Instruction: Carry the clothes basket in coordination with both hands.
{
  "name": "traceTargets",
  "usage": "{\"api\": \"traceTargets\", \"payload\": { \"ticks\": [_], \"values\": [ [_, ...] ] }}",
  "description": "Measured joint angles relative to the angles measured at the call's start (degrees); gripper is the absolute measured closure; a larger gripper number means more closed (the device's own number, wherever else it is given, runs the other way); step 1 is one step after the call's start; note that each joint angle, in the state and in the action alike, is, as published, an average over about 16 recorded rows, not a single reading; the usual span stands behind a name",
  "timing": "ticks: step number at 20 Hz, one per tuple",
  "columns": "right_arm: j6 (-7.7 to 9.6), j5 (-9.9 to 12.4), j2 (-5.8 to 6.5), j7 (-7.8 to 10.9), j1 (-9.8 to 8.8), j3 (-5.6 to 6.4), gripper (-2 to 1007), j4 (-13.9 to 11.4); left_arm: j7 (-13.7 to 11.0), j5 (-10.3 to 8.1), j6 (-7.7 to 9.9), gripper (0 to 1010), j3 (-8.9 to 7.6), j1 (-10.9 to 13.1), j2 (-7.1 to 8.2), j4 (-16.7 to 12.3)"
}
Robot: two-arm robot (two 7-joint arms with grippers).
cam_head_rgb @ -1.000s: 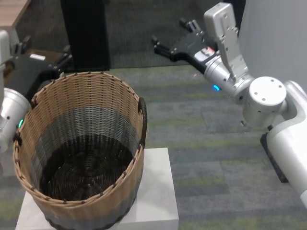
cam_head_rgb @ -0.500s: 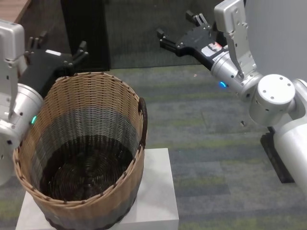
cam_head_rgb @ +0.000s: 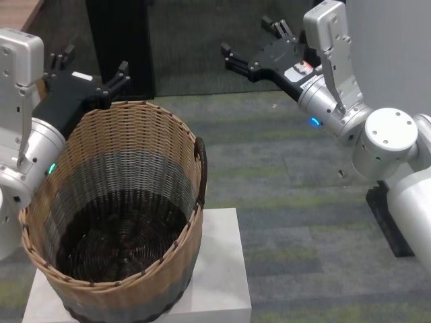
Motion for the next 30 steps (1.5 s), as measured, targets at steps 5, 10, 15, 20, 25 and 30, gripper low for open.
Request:
{"api": "traceTargets", "payload": {
  "ticks": [5,10,15,20,25,30],
  "values": [
    [0.07,0.00,-0.05,-0.06,0.02,-0.03,4,0.10,0.03,-0.02,0.02,8,-0.10,0.02,0.01,0.03],
    [0.15,0.00,-0.13,-0.11,0.07,-0.04,4,0.20,0.06,-0.06,0.08,8,-0.21,0.06,-0.01,0.00],
    [0.20,0.00,-0.18,-0.14,0.11,-0.05,4,0.27,0.09,-0.09,0.12,8,-0.28,0.10,-0.03,-0.03],
    [0.24,0.00,-0.20,-0.16,0.13,-0.05,4,0.31,0.11,-0.11,0.15,8,-0.32,0.12,-0.05,-0.05],
    [0.27,0.00,-0.22,-0.17,0.15,-0.05,4,0.34,0.11,-0.12,0.18,8,-0.34,0.14,-0.06,-0.07],
    [0.29,0.00,-0.23,-0.18,0.17,-0.05,3,0.36,0.11,-0.13,0.19,8,-0.36,0.16,-0.07,-0.08]
  ]
}}
